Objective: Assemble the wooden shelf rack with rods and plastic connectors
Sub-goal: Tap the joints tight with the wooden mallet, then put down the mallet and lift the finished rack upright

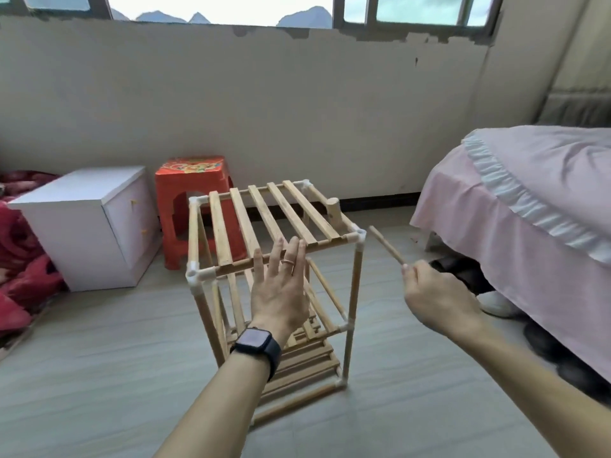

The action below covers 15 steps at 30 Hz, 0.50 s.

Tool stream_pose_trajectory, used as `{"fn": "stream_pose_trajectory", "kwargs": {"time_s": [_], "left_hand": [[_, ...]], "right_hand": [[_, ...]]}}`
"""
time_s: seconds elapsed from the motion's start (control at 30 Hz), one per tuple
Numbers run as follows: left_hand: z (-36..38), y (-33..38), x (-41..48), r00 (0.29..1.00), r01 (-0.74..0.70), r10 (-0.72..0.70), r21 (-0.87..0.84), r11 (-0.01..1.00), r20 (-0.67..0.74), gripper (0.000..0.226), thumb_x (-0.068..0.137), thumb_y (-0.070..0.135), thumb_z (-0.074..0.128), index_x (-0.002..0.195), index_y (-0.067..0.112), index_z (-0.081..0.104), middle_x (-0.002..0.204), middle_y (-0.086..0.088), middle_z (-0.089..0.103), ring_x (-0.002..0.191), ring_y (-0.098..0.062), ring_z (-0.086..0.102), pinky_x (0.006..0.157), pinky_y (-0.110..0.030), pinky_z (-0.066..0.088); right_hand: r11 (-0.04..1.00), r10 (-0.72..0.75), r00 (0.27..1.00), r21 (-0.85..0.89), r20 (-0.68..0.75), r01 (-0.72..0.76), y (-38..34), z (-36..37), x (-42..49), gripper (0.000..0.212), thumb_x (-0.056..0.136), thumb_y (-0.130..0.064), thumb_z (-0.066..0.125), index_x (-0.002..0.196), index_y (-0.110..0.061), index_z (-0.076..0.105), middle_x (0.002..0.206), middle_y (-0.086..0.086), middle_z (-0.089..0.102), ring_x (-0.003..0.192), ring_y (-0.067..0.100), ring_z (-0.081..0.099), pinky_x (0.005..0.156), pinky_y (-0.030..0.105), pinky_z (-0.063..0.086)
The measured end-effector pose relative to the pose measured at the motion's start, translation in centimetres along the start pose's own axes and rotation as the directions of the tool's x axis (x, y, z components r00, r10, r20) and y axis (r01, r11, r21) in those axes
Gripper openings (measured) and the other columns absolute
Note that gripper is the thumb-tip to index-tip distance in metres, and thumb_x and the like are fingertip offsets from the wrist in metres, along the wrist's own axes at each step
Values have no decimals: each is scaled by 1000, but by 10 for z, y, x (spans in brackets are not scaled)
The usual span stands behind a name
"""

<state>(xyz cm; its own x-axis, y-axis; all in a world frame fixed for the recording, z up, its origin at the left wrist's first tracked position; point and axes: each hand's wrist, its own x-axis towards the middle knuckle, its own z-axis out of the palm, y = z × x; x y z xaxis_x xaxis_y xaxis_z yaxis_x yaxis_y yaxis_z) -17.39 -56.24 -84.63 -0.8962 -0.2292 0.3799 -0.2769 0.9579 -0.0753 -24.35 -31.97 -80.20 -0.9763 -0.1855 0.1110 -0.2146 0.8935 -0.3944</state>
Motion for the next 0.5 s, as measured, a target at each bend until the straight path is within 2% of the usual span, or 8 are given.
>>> {"fn": "stream_pose_trajectory", "kwargs": {"time_s": [0.07, 0.1, 0.2, 0.27, 0.4, 0.5], "left_hand": [[11, -4, -2, 999, -3, 4, 23, 1000, -43, 100, 87, 26, 47, 157, 19, -24, 164, 1, -27, 152, -26, -25, 115, -55, -27], [15, -5, -3, 998, -15, 17, 32, 999, -64, 103, 84, 26, 50, 157, 18, -22, 165, 1, -27, 152, -27, -24, 116, -55, -27], [22, -5, -2, 985, -54, 55, 13, 998, -162, 105, 74, 18, 59, 162, 14, 2, 170, -2, -3, 156, -29, -6, 121, -56, -14], [26, -9, -2, 981, -58, 66, 49, 997, -184, 108, 70, 15, 61, 162, 13, 5, 170, -3, 1, 156, -29, -2, 122, -56, -9], [37, -19, 6, 983, -55, 73, 110, 992, -168, 115, 72, 16, 61, 159, 16, -13, 169, -1, -13, 155, -27, -11, 122, -56, -10], [41, -24, 14, 977, -19, 35, 79, 997, -210, 108, 68, 13, 58, 159, 13, 0, 169, -3, -4, 156, -30, -7, 122, -57, -9]], "right_hand": [[981, -8, 979, 187, -204, 47, 10, 2, -1, 40, 106, -50, 25, 78, -26, 41, 70, -3, 56, 64, 18, 48, 59, 41, 32], [968, -5, 969, 241, -248, 67, 14, 3, -1, 40, 106, -50, 26, 78, -26, 42, 69, -3, 58, 63, 16, 49, 56, 39, 30], [952, -12, 970, 293, -243, 86, 26, 16, 4, 42, 106, -49, 31, 76, -24, 45, 66, -2, 60, 63, 16, 52, 52, 33, 30], [938, -27, 983, 336, -182, 88, 31, 30, 7, 42, 105, -49, 36, 76, -23, 51, 66, -3, 61, 65, 17, 56, 54, 35, 36], [951, 0, 998, 308, 57, -17, 50, 84, 5, 43, 103, -50, 39, 78, -21, 58, 72, -5, 64, 70, 15, 57, 58, 35, 41], [960, 81, 963, 238, 259, -145, 72, 139, -7, 40, 105, -48, 36, 85, -21, 59, 83, -3, 65, 80, 20, 59, 70, 38, 47]]}}
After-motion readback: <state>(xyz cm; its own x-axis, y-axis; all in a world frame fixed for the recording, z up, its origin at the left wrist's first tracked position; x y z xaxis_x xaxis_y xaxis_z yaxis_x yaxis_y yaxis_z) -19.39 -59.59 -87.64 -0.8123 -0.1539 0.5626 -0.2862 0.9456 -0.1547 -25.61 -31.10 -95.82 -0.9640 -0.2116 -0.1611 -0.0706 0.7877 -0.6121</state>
